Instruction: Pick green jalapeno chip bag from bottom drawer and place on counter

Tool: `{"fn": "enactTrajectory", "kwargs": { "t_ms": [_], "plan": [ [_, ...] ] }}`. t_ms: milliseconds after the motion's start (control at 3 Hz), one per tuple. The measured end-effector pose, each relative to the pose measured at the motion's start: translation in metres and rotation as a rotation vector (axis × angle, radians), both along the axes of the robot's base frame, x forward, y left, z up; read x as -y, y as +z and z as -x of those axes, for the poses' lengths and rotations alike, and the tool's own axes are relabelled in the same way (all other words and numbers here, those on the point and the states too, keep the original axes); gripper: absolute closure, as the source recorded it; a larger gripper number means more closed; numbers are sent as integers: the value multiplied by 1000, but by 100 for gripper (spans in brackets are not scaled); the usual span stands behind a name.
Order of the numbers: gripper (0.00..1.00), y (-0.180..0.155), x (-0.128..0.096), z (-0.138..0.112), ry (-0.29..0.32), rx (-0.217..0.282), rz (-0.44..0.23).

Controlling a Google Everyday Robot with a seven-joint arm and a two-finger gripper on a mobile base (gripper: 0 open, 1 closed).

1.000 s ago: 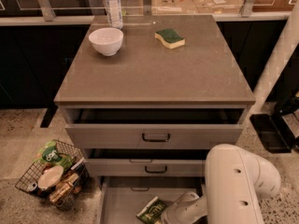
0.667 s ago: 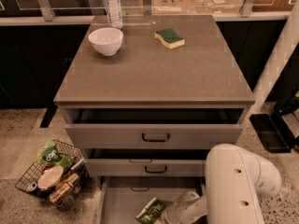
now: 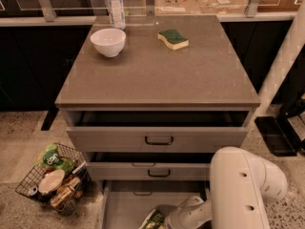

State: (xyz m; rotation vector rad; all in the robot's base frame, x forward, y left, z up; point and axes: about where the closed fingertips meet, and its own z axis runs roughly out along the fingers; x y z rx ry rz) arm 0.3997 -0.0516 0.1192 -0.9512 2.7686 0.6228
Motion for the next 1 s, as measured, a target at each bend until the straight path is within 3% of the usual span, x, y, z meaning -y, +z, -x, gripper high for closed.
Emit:
{"fn": "enactTrajectory", "kwargs": {
  "t_ms": [333,1000],
  "plan": [
    [100,-1,-1,1,1,-1,-1],
    [100,12,6,0,5,21,-7]
  ]
}}
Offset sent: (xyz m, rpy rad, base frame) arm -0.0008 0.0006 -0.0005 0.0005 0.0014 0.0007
